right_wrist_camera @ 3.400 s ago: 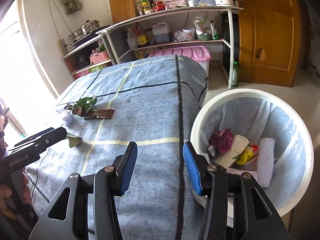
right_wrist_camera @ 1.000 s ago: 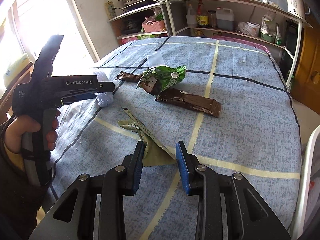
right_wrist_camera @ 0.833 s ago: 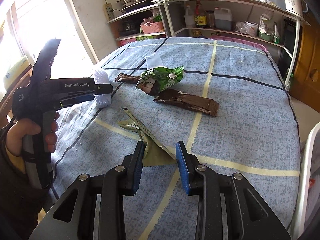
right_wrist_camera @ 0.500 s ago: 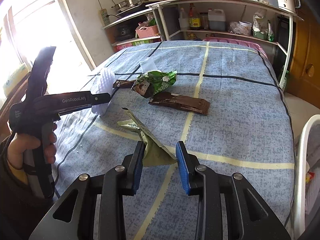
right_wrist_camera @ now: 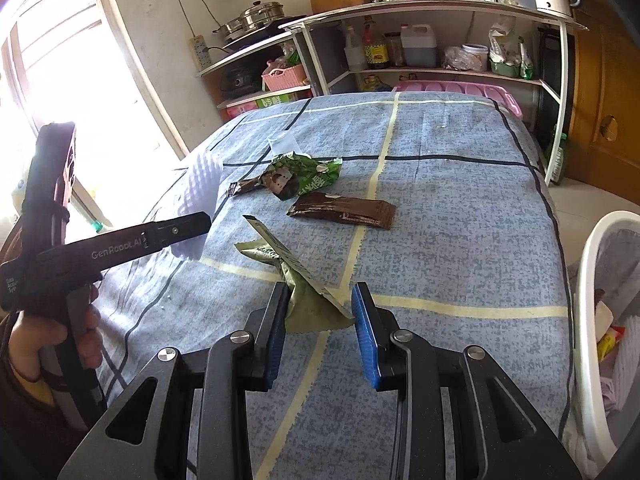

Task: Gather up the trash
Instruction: 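Grasp the white foam net with the left tool while the right tool grasps the green wrapper, then carry the foam net and green wrapper over the white bin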

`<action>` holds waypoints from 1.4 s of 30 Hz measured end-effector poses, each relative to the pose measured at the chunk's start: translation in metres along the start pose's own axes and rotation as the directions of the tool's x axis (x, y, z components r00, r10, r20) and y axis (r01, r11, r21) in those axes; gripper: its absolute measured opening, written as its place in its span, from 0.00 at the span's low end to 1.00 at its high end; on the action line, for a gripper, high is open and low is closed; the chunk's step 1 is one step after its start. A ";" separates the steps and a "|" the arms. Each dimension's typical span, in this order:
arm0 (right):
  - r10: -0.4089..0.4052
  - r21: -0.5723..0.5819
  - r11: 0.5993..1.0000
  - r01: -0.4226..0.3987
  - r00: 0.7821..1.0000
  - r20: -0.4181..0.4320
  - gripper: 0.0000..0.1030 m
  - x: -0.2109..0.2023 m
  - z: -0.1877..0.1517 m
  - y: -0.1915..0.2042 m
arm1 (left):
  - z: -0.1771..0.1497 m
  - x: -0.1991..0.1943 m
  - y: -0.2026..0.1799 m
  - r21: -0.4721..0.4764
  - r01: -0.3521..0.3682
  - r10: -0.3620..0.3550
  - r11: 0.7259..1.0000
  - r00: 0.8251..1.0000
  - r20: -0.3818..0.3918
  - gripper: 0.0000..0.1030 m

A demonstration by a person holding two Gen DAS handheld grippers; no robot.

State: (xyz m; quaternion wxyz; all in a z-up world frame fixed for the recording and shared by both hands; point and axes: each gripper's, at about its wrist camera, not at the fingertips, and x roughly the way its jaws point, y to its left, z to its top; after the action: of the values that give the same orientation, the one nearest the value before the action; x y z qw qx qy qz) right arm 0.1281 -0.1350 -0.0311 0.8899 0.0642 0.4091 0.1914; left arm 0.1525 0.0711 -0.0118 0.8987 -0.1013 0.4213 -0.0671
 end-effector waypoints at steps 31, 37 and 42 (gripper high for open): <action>-0.157 0.179 0.975 0.128 0.974 0.164 0.32 -0.112 -0.024 -0.078 | -0.029 -0.046 -0.144 0.282 0.154 -0.171 0.947 0.984 0.039 0.28; -0.211 0.237 0.957 0.166 0.961 0.180 0.32 -0.133 -0.032 -0.104 | -0.032 -0.039 -0.181 0.344 0.190 -0.207 0.919 0.978 0.014 0.28; -0.257 0.286 0.937 0.199 0.949 0.182 0.32 -0.148 -0.040 -0.128 | -0.037 -0.033 -0.212 0.391 0.227 -0.241 0.892 0.970 -0.011 0.28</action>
State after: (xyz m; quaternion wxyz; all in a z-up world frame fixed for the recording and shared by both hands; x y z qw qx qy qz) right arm 0.0476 -0.3121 0.0124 0.9288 0.1543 0.3363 0.0221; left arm 0.0958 -0.1329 0.0402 0.8939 0.0281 0.3674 -0.2552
